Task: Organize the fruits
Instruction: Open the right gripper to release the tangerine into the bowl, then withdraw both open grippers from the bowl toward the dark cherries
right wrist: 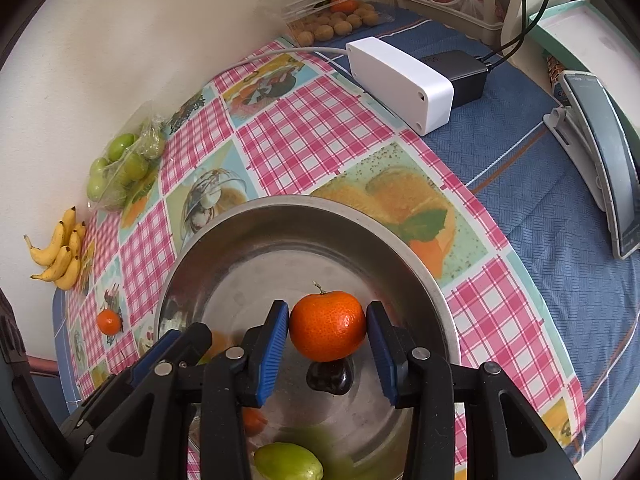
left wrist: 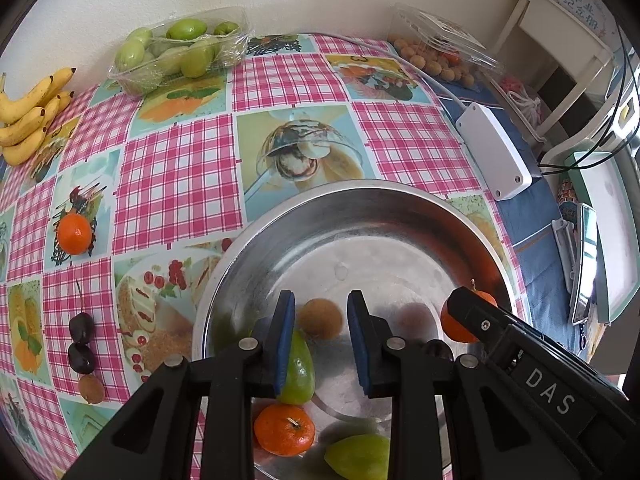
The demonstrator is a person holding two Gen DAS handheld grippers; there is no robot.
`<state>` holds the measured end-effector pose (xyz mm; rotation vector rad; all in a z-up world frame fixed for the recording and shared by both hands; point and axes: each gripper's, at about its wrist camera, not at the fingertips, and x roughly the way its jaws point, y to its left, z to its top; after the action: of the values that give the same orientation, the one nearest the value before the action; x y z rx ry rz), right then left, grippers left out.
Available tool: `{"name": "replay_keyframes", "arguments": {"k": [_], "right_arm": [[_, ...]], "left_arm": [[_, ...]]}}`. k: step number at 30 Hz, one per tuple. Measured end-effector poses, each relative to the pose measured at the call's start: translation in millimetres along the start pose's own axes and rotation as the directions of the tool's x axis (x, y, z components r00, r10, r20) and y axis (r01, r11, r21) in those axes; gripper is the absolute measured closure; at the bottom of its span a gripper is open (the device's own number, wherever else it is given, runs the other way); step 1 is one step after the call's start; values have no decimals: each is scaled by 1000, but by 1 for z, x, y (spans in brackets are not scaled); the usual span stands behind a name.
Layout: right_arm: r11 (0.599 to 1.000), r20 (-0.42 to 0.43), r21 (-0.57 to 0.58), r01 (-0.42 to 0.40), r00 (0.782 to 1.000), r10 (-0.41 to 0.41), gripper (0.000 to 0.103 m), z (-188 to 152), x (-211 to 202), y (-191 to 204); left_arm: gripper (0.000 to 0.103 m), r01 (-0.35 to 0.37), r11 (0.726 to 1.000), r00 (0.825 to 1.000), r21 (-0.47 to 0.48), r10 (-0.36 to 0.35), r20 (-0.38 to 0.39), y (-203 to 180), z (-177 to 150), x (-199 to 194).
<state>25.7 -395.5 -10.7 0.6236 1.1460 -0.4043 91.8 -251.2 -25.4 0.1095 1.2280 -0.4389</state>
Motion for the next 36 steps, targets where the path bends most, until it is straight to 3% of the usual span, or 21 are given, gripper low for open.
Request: {"name": "replay_keyframes", "arguments": {"k": [6, 9, 11, 17, 31, 36], "right_arm": [[1000, 11, -10, -5, 1000, 5, 58, 1, -6, 3], [1000, 17, -19, -5, 1000, 5, 51, 1, -8, 5], [1000, 16, -16, -10, 1000, 11, 43, 2, -8, 5], [1000, -13, -14, 2, 1000, -3, 39, 2, -5, 5], [998, -75, -61, 27, 997, -32, 29, -3, -1, 13], [996, -96, -83, 33, 995, -41, 28, -4, 3, 16]], "left_arm": [[74, -12, 1000, 1000, -4, 12, 0, 2, -1, -3], [72, -17, 1000, 1000, -15, 17, 2, 5, -1, -6], [60, -28, 999, 1000, -27, 28, 5, 9, -1, -9], [43, -67, 995, 998, -75, 68, 14, 25, 0, -15], [22, -180, 979, 984, -98, 179, -19, 57, 0, -22], [22, -194, 976, 981, -95, 192, -28, 67, -2, -25]]}}
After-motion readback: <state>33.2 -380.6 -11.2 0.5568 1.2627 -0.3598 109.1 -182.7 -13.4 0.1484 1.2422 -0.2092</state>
